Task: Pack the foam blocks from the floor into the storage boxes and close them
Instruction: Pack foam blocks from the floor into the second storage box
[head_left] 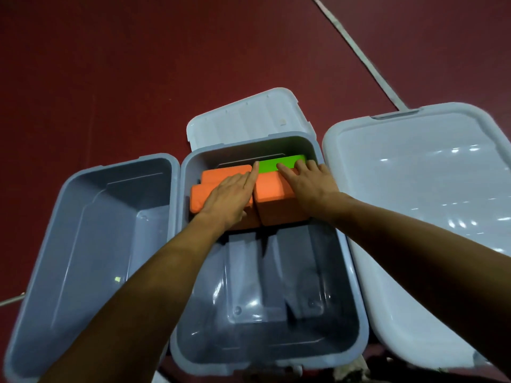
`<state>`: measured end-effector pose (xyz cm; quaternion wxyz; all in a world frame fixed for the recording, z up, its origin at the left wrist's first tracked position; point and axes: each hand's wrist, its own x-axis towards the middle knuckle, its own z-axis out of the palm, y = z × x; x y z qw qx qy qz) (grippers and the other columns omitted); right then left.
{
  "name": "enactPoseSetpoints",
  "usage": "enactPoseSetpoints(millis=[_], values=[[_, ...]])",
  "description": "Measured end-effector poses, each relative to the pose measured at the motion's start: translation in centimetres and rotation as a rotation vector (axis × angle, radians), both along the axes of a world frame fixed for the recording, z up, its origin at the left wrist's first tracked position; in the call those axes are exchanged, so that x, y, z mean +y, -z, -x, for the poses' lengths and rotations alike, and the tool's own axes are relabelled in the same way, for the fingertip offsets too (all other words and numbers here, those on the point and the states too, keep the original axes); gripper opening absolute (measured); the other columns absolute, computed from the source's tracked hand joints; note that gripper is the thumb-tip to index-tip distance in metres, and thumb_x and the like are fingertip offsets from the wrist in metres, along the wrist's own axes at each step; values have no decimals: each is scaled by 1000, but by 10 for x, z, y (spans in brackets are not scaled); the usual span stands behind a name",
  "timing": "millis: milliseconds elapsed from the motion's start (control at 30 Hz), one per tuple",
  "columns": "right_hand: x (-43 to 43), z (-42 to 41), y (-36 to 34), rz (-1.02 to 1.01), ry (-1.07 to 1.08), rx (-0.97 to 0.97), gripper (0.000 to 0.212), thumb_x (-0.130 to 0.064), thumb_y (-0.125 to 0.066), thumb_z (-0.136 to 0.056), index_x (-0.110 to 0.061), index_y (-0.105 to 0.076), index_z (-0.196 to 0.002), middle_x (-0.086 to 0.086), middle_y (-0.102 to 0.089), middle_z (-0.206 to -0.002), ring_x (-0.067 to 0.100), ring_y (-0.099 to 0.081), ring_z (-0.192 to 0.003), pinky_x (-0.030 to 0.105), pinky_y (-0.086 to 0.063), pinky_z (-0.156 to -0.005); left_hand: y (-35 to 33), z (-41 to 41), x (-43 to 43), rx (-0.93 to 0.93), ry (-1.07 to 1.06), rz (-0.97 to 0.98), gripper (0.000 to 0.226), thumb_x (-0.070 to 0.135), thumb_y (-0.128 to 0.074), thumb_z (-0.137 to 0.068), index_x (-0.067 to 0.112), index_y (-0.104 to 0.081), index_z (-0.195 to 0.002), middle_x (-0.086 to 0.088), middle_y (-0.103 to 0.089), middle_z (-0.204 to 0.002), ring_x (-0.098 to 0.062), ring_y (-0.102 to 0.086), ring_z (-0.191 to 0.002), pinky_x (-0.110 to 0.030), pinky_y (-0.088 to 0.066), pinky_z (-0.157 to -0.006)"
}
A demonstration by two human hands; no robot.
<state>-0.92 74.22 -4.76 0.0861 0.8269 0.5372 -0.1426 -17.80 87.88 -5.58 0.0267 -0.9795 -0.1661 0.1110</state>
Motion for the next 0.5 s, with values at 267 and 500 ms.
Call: enactPoseSetpoints(millis=[267,500], values=[[11,7,44,-38,-22,-57,87,-37,-48,-96,-24,9,-160,17,-24,-154,37,-32,-136,49,-29,-109,46,3,18,-31,71,-24,128,29,-93,-61,12,-13,-159,-7,-50,-136,-27,-48,-119,-37,-45,-101],[-2,18,74,10,11,-57,109,-33,-58,-87,-9,25,-154,24,20,-162,43,14,-151,58,-3,-122,72,23,16,17,-383,-74,135,85,-59,-66,16,9,-160,-19,3,-166,-43,1,-152,-63,-5,-118]])
